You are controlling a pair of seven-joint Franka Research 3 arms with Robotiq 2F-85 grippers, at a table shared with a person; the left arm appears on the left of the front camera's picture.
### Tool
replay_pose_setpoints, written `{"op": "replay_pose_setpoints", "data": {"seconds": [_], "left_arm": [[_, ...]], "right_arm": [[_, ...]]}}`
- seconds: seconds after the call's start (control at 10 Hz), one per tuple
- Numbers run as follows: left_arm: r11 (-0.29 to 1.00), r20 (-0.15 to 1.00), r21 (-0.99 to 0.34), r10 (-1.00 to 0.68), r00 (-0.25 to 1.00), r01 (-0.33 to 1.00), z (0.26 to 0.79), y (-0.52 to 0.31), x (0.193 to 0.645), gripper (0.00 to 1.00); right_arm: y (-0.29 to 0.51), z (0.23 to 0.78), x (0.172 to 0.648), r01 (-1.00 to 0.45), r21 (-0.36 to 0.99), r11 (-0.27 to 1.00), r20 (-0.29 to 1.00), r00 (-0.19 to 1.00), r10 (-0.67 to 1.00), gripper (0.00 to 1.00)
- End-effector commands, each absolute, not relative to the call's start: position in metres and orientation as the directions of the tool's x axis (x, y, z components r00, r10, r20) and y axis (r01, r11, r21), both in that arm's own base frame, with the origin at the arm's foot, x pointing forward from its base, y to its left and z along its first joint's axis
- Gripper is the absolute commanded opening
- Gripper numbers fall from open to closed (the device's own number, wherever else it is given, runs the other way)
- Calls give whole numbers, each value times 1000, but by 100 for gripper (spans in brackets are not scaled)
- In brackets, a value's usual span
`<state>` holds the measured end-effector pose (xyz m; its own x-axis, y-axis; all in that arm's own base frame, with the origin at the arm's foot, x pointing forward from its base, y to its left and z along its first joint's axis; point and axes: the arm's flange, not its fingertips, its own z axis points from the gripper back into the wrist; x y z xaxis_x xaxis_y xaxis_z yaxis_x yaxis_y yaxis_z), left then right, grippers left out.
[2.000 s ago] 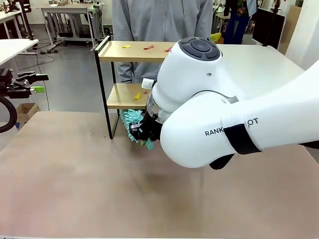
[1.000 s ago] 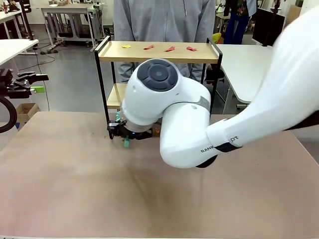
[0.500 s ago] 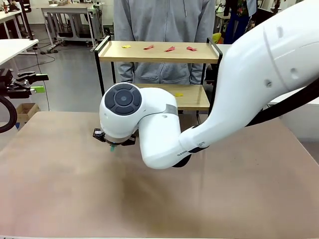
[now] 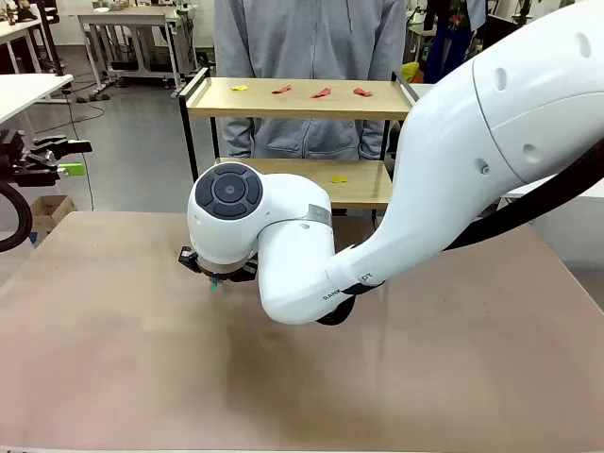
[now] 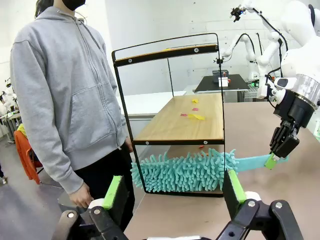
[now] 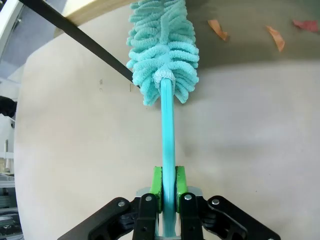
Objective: Clean the shelf.
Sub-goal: Clean the specific section of the Shelf indicated by the human with the Duster.
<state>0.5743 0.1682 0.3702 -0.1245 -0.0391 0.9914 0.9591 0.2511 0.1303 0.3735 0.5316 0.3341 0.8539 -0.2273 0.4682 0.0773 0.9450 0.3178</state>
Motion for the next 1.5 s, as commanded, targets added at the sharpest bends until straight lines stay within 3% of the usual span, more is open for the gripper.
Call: {"op": "replay_pose_setpoints", "data": {"seconds": [0.0, 0.7, 1.4], "left_arm": [[247, 991, 136, -42, -129, 960, 372, 167, 573, 100], [247, 991, 136, -42, -129, 960, 372, 167, 573, 100], [247, 991, 136, -42, -129, 960, 372, 167, 573, 100]], "right_arm": [[524, 337, 374, 71, 338, 938, 414, 884, -216, 14], [531, 331, 377, 79, 323, 943, 436, 872, -223, 14], [416, 346, 384, 188, 331, 925, 337, 892, -302, 14]]}}
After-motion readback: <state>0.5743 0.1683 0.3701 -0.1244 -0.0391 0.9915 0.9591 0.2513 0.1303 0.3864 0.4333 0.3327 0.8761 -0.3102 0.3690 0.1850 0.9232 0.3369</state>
